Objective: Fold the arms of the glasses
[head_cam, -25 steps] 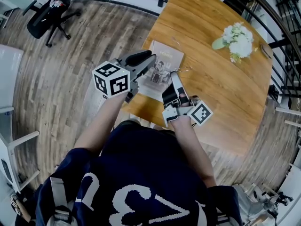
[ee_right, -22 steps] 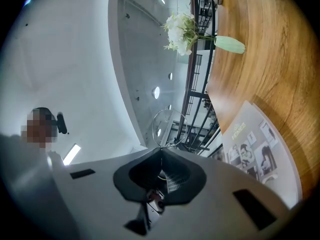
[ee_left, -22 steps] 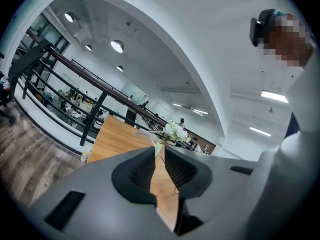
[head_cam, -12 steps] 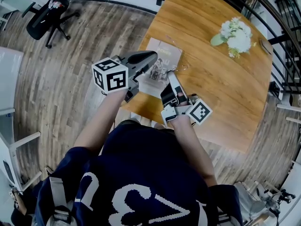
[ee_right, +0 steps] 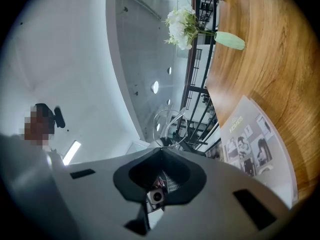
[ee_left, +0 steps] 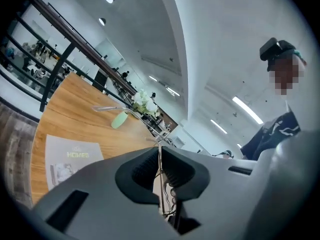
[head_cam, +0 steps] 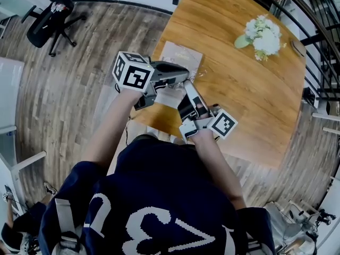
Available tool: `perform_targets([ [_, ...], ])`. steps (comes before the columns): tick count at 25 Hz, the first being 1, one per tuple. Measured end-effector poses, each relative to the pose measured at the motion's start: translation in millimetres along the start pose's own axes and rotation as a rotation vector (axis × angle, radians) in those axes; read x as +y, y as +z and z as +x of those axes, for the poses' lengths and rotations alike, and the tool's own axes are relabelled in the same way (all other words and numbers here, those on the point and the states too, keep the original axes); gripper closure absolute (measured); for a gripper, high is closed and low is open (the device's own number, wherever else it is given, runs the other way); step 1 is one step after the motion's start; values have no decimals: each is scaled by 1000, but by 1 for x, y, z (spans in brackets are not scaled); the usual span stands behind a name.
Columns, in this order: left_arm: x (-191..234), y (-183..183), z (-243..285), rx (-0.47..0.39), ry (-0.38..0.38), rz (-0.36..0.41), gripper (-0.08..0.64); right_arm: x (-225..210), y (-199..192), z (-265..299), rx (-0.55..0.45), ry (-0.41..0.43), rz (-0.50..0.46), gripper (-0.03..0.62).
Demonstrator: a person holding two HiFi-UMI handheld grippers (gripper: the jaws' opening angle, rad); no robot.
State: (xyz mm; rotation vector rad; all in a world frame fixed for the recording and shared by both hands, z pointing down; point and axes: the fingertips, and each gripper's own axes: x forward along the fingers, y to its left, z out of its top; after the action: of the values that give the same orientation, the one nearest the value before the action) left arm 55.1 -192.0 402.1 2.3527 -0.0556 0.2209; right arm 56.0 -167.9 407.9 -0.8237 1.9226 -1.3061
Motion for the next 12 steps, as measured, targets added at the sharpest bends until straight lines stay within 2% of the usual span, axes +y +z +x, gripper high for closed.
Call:
perform_targets([
  [3,-5,2,3,6,-65,-29,531,-1,4,-2,-4,3,6,565],
  [5,-1,5,2,-15,-60,-34,531,-2,5,-3,-5,2,7,565],
  [9,15,18,-12,-108,58,0,518,-4,6,-4,-7,2,10,565],
  [12,30,34,-31,-178,171,42,464,-2,7,-4,-7,4,1,565],
])
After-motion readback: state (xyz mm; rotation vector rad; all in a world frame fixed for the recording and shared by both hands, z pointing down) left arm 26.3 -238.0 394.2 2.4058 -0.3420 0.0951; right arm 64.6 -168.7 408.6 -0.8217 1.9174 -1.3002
